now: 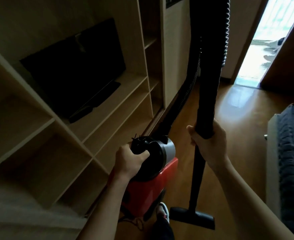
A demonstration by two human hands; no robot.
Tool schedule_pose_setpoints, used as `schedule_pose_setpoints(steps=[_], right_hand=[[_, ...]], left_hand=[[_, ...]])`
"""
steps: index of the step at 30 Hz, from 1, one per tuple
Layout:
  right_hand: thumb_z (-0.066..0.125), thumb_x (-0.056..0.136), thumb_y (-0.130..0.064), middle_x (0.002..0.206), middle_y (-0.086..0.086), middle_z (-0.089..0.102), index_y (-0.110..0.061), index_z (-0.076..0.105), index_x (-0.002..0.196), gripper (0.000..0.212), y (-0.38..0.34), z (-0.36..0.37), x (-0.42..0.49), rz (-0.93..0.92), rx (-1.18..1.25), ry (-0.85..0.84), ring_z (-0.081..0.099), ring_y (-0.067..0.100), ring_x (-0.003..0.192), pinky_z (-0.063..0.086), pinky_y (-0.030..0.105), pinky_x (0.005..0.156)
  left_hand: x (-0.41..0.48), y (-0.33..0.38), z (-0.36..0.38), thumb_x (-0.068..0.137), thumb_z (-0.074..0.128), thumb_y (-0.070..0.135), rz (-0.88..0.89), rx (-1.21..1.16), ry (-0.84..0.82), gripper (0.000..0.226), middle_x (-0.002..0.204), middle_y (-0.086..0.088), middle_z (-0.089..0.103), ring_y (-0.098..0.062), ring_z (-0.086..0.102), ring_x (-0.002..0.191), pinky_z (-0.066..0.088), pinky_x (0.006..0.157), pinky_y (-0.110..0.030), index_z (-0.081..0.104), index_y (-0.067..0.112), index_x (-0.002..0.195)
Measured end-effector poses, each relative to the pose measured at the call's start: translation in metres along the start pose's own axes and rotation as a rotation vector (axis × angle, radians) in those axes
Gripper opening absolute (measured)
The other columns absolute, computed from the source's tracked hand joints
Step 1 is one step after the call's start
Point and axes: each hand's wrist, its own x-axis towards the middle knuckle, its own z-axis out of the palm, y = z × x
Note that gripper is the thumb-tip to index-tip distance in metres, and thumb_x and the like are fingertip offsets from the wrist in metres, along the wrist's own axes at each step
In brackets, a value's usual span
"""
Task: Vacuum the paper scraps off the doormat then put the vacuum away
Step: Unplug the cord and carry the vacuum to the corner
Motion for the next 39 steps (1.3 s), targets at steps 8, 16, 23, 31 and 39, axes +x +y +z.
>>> schedule_pose_setpoints(steps=[8,16,23,31,39], right_hand=[[0.072,0.089,0.003,0.065,-0.011,0.062,-0.042,0.061,0.083,0.046,0.071,0.007,0.131,-0.031,-0.029,0.04,0.062,0.018,0.053,0.054,0.041,0.048],[0.069,0.089,-0.001,0.068,-0.017,0.062,-0.045,0.061,0.086,0.045,0.125,0.002,0.241,-0.073,-0.046,0.085,0.064,0.014,0.056,0.055,0.038,0.05],[0.072,0.086,-0.025,0.063,-0.008,0.061,-0.022,0.055,0.081,0.018,0.171,-0.036,0.313,0.001,-0.059,0.172,0.061,0.02,0.05,0.053,0.04,0.049],[0.071,0.088,-0.016,0.064,-0.009,0.061,-0.04,0.059,0.081,0.027,0.242,-0.115,0.426,0.024,-0.085,0.183,0.061,0.018,0.051,0.053,0.038,0.051],[0.074,0.086,-0.039,0.067,0.003,0.06,-0.018,0.058,0.082,0.026,0.312,-0.219,0.561,0.057,-0.061,0.151,0.061,0.037,0.057,0.053,0.061,0.052]], left_hand=[[0.143,0.027,0.068,0.071,0.08,0.023,0.017,0.001,-0.172,0.012,0.074,0.008,0.071,-0.005,0.069,0.069,0.057,0.058,-0.023,0.071,0.021,0.078],[0.257,0.076,0.123,0.073,0.079,0.016,0.053,-0.036,-0.266,0.023,0.075,0.015,0.067,0.009,0.063,0.066,0.05,0.055,-0.01,0.064,0.033,0.075],[0.331,0.105,0.193,0.071,0.08,0.015,0.039,-0.038,-0.269,0.017,0.073,0.01,0.07,0.0,0.067,0.068,0.05,0.051,-0.013,0.068,0.026,0.075],[0.42,0.172,0.304,0.071,0.08,0.019,0.048,0.011,-0.272,0.011,0.075,0.006,0.072,-0.005,0.07,0.071,0.054,0.053,-0.019,0.07,0.019,0.078],[0.498,0.258,0.428,0.074,0.079,0.018,0.011,-0.004,-0.223,0.013,0.079,0.003,0.073,-0.009,0.07,0.076,0.06,0.063,-0.027,0.071,0.016,0.084]])
